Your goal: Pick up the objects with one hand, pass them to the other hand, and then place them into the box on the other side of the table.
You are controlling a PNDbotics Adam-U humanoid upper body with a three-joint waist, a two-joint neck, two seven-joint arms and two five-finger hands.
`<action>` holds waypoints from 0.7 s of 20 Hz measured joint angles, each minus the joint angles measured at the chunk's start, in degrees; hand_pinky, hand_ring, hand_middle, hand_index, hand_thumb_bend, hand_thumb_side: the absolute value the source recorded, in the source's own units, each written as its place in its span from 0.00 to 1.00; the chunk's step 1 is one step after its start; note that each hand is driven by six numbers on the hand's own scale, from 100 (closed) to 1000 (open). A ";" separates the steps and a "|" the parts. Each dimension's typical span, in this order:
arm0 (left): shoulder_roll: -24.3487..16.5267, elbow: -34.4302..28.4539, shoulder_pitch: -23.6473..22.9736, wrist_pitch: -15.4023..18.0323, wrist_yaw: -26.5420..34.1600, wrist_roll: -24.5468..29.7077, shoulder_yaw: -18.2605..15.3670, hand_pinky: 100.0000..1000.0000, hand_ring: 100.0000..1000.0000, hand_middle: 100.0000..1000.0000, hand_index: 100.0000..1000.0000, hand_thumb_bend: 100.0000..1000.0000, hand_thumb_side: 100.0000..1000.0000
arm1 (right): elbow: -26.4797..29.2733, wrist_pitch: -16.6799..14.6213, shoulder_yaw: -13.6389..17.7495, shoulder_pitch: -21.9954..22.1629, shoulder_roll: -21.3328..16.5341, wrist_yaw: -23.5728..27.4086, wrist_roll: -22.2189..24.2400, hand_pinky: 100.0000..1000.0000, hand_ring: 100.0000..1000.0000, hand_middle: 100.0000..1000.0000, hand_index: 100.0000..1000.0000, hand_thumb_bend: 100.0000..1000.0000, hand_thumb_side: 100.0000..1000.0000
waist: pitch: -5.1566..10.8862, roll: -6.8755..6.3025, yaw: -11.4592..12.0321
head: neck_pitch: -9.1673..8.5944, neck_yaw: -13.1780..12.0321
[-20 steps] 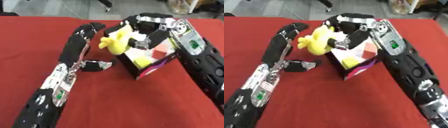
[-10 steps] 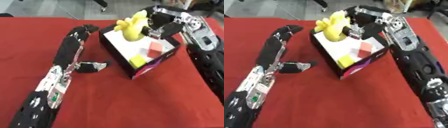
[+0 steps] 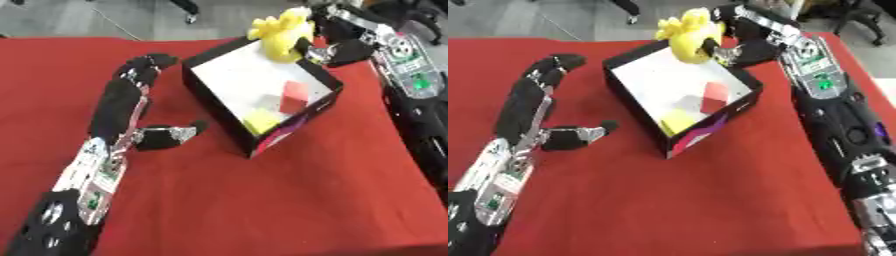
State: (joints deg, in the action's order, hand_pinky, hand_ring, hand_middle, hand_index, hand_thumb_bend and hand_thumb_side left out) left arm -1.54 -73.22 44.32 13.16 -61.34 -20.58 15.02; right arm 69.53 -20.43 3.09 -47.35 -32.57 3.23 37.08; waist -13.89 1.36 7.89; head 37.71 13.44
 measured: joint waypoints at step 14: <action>-0.40 -0.01 0.00 0.14 0.00 -0.15 0.00 0.85 0.75 0.74 0.86 0.66 0.41 | -2.65 -11.92 -1.40 0.22 -0.16 -11.68 -4.36 0.96 0.99 1.00 0.94 0.00 0.01 | 0.00 -0.16 0.11 | 0.01 1.32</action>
State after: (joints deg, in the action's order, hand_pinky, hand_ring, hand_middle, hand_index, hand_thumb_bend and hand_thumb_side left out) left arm -1.94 -73.23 44.32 13.30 -61.34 -20.72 15.02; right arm 66.88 -32.35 1.69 -47.13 -32.73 -8.45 32.72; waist -13.89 1.20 8.00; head 37.72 14.76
